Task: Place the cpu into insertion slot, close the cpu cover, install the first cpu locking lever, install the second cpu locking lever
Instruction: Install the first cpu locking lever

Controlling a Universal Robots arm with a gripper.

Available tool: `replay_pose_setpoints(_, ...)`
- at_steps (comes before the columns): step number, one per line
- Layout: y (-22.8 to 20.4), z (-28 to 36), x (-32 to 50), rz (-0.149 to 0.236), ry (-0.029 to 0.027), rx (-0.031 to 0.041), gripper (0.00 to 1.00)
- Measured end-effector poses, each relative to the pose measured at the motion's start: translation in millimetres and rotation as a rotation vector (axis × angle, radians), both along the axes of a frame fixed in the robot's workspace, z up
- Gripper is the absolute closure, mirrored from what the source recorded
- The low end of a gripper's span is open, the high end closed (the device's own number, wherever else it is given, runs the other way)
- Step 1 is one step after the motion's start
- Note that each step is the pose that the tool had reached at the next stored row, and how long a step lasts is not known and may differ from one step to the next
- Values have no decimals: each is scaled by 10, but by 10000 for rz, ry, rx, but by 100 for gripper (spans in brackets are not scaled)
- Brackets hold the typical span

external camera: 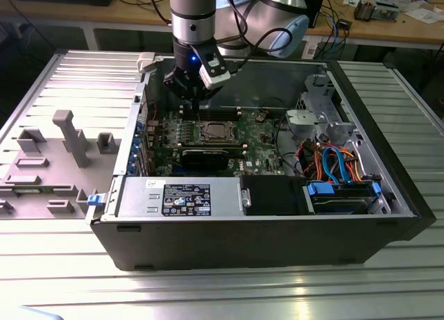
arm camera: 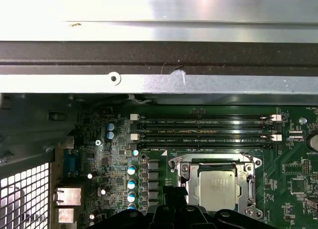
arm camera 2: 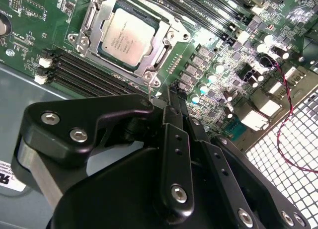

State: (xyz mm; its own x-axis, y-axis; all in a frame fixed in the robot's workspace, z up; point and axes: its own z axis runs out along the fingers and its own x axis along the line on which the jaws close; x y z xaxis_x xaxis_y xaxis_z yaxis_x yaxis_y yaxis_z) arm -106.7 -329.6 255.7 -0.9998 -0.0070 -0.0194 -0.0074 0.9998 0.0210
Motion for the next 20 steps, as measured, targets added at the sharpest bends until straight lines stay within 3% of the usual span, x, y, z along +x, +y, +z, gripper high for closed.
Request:
replay_pose_setpoints(6,0,0,-1,0,0,0,89)
replay_pose_setpoints(7,0,0,-19,-2,0,0,89)
replay_pose_setpoints(8,2,0,-117,0,-1,1,89)
replay_pose_setpoints(10,11,0,-124,0,0,-1,89)
replay_pose_setpoints(16,122,1,-127,21,-14,0,89)
replay_pose_setpoints(20,151,3,-127,28,-66,0,89)
